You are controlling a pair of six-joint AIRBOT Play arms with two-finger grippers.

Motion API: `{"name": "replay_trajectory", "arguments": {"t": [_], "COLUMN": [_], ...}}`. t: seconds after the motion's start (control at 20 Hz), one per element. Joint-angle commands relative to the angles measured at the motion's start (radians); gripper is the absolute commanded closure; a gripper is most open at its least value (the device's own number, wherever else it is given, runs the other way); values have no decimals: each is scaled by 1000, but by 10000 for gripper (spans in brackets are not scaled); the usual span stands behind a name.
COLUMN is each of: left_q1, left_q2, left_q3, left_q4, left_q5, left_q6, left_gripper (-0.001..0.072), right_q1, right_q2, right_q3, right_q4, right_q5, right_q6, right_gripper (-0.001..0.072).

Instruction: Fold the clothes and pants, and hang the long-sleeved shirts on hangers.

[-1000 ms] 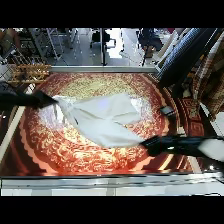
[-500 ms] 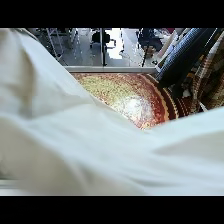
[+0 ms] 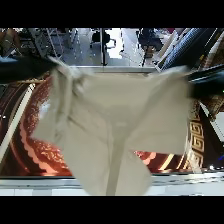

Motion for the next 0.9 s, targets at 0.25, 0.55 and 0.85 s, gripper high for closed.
{"name": "replay_trajectory", "arguments": {"t": [0.25,0.55,0.85], "left_q1": [-65,62,143], "left_q2": [-702,-693,-711], "left_q3": [97,172,171], "left_q4": [44,69,281], "left_q5": [400,64,-189], "left_q6": [-176,-209,-258], "left_gripper": [691,692,692], "right_q1": [-192,-161,-76], "right_q2": [-472,-338,-179], "right_q3": [-254,-243,-511], "right_q4": [243,351,430], "right_q5": [-414,35,260], "right_q6": [-21,-46,-60], "right_gripper": [701,701,701]}}
